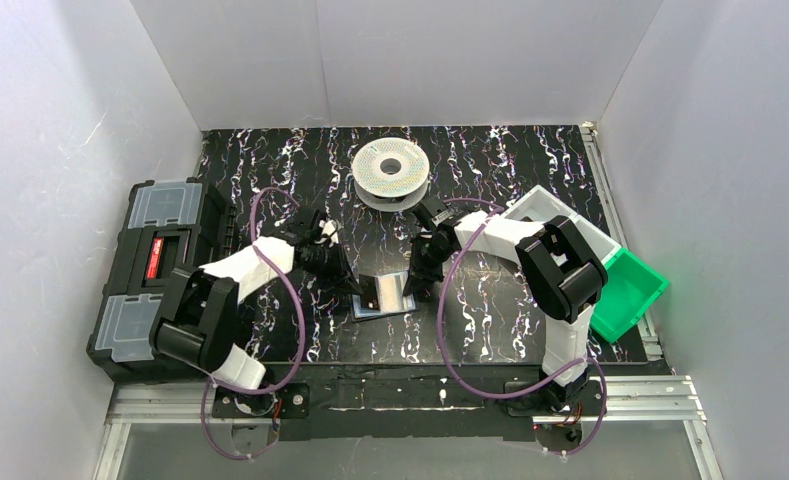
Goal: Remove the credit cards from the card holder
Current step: Remove the credit card from the card holder, then place the credit card in the storage box.
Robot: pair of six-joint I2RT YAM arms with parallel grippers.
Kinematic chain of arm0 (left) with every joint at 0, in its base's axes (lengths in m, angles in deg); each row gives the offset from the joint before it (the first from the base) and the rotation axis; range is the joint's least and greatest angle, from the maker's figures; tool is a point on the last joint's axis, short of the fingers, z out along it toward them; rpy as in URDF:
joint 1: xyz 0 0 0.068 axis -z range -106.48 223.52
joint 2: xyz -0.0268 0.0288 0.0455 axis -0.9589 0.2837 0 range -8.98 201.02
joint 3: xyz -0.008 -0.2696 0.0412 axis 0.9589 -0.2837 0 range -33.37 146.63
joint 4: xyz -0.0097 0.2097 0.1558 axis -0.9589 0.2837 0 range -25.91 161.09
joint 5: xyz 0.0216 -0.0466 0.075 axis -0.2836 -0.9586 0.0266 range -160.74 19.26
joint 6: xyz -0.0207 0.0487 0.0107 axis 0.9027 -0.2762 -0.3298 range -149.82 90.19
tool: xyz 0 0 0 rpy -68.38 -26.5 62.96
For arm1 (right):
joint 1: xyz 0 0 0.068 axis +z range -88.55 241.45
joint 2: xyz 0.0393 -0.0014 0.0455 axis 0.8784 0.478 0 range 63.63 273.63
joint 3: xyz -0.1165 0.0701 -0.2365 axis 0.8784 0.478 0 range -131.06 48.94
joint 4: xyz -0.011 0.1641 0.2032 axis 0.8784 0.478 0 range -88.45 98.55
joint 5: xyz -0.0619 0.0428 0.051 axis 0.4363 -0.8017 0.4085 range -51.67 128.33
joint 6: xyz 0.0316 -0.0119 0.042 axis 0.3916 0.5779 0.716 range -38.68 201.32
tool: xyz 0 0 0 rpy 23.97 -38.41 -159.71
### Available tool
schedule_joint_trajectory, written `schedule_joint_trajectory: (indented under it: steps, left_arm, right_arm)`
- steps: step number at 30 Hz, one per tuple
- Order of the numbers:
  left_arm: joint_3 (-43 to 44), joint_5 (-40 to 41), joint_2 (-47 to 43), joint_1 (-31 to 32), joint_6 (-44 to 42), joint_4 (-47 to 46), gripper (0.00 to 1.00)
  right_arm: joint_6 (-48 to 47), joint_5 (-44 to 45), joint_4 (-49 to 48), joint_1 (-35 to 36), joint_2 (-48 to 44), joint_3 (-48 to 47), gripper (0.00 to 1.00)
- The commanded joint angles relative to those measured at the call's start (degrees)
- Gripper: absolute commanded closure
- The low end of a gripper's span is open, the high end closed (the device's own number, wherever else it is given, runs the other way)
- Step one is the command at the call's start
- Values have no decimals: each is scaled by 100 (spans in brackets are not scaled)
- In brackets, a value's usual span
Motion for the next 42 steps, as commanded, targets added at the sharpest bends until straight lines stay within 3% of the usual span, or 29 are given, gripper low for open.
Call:
schedule_joint_trajectory:
  steps: [1, 6, 9, 12, 17, 21, 30, 33, 37, 42]
  left_arm:
    - [325, 311, -423, -58, -378, 744, 100]
    - [588, 443, -584, -67, -530, 1152, 100]
    - [735, 695, -670, -68, -584, 1426, 100]
    - [823, 691, -795, -97, -589, 1515, 100]
    - [1028, -21, -1055, -194, -295, 1286, 100]
    - [1188, -881, -1241, -380, 290, 691, 100]
    - [1073, -2311, -1249, -583, 2165, -1697, 100]
    - [1010, -2492, -1202, -577, 2615, -2325, 100]
    - [1010, -2615, -1154, -573, 2852, -2679, 100]
    - [1024, -2685, -1141, -577, 2809, -2614, 100]
  right_arm:
    - [-120, 453, 150, 37, 17, -58, 99]
    - [-172, 466, 244, 37, -185, -235, 98]
    - [-195, 454, 281, 37, -360, -328, 93]
    - [-222, 388, 299, 35, -619, -424, 78]
    - [-195, 250, 161, -18, -1260, -496, 39]
    - [-20, -260, -377, -199, -1809, -255, 25]
    - [1216, -1519, -2628, -690, -2870, 677, 25]
    - [1405, -1633, -2824, -757, -2961, 677, 28]
    - [1497, -1742, -3013, -776, -2961, 650, 34]
    - [1720, -1886, -3300, -777, -2981, 749, 49]
